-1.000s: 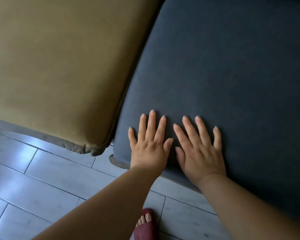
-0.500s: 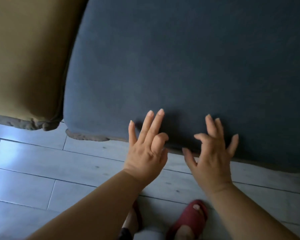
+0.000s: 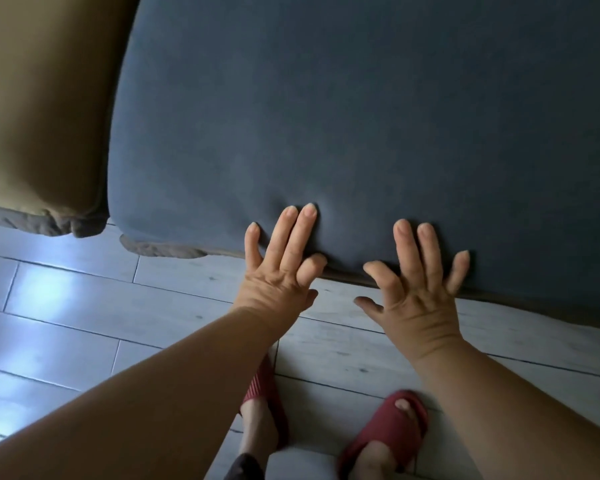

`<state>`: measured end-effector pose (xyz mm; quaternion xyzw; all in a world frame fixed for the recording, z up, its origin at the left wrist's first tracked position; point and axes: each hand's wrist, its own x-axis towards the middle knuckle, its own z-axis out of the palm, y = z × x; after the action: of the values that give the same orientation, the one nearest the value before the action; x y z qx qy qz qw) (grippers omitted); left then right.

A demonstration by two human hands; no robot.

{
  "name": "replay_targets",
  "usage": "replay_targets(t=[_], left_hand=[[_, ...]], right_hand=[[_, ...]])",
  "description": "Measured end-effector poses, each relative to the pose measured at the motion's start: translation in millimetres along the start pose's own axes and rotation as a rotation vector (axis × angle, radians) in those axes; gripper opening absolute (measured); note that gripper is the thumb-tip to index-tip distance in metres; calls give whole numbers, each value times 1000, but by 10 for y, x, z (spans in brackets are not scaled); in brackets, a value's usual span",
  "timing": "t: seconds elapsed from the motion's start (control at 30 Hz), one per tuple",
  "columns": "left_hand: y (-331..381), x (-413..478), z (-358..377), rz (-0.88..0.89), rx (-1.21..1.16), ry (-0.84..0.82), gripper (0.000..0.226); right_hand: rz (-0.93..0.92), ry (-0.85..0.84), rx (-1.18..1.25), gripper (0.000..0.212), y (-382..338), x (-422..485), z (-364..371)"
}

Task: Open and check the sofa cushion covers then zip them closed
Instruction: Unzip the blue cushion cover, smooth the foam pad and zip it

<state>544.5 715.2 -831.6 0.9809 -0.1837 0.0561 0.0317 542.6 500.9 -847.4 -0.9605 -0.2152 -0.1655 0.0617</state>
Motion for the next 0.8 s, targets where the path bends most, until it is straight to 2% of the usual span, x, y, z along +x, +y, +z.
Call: replay_targets(t=[0.1, 0.17, 0.3, 0.4, 0.47, 0.6, 0.8], left_hand=[[23, 31, 86, -31, 28, 62, 74], [15, 41, 141, -31, 47, 101, 72], [23, 42, 232, -27, 63, 181, 72], [25, 65, 242, -42, 84, 261, 55], [41, 65, 202, -48, 73, 277, 49], [69, 31, -1, -64, 31, 148, 42], [190, 221, -872, -148, -62, -216, 15]], right_hand=[[-24, 122, -42, 48, 44, -25, 160], [-42, 182, -73, 43, 58, -32, 256], [-33, 213, -105, 33, 64, -23, 315], [13, 207, -55, 17, -6, 22, 215], [54, 182, 27, 17, -61, 52, 96], [124, 107, 121, 18, -118, 100, -199], [206, -221, 163, 20, -186, 346, -841]])
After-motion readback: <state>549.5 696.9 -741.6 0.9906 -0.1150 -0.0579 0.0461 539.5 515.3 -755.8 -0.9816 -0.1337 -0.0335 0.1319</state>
